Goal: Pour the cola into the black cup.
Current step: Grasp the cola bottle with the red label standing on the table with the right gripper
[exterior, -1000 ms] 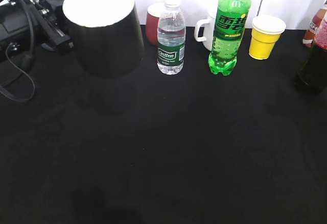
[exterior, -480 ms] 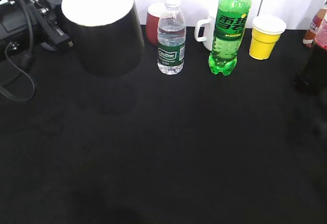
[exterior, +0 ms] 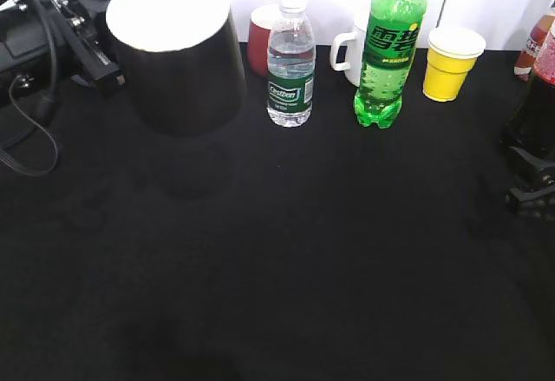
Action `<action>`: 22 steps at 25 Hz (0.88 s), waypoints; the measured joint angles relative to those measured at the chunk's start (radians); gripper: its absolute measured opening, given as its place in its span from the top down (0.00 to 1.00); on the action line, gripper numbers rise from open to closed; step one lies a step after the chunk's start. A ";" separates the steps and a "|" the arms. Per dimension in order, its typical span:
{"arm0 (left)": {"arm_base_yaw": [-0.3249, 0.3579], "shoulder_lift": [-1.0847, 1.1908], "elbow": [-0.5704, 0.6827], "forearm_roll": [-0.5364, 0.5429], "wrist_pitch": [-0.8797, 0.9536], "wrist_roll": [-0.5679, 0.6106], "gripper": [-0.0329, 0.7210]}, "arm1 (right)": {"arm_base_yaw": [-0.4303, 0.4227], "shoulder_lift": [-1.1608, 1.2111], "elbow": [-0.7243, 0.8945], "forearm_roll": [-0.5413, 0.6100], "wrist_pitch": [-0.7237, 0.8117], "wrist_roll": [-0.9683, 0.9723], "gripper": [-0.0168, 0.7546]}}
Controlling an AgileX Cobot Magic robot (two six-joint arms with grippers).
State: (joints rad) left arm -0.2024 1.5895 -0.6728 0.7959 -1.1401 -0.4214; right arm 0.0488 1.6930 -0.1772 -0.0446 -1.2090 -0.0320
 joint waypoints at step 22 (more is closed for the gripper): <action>0.000 0.000 0.000 0.014 -0.020 0.000 0.90 | 0.000 0.087 -0.186 0.164 0.000 0.006 0.22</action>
State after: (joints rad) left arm -0.2024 1.5895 -0.6728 0.8097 -1.1605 -0.4214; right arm 0.0488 1.7801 -0.3628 0.1195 -1.2088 -0.0258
